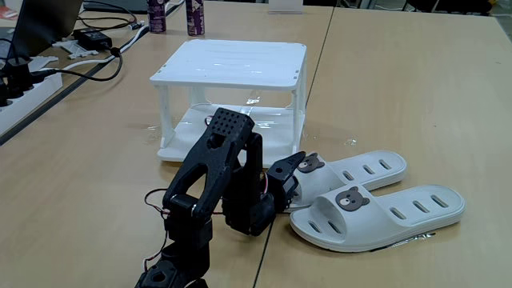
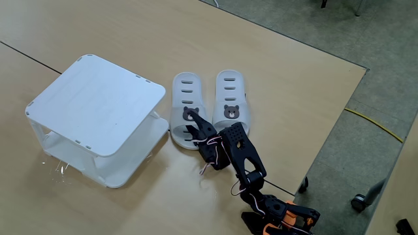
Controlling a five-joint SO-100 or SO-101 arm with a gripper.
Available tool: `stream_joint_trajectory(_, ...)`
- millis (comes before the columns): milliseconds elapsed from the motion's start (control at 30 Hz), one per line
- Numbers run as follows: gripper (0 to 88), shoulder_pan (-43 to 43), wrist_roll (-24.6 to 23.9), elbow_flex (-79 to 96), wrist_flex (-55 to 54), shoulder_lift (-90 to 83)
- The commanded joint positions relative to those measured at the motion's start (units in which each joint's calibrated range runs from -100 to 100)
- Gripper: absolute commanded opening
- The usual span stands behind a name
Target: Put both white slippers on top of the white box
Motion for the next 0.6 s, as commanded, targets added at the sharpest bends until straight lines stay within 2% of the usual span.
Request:
stream_joint_trajectory(0,24.0,0.01,0.42,-7.71,4.24,0.43)
stream_joint_trajectory(200,23.9,1.74,0.42,-13.31,9.51,0.6)
stream_joint_trajectory(400,23.8,4.62,0.42,-12.95,9.76,0.51)
stream_joint_trajectory(567,17.0,5.69,0.42,-12.67,9.76,0.34)
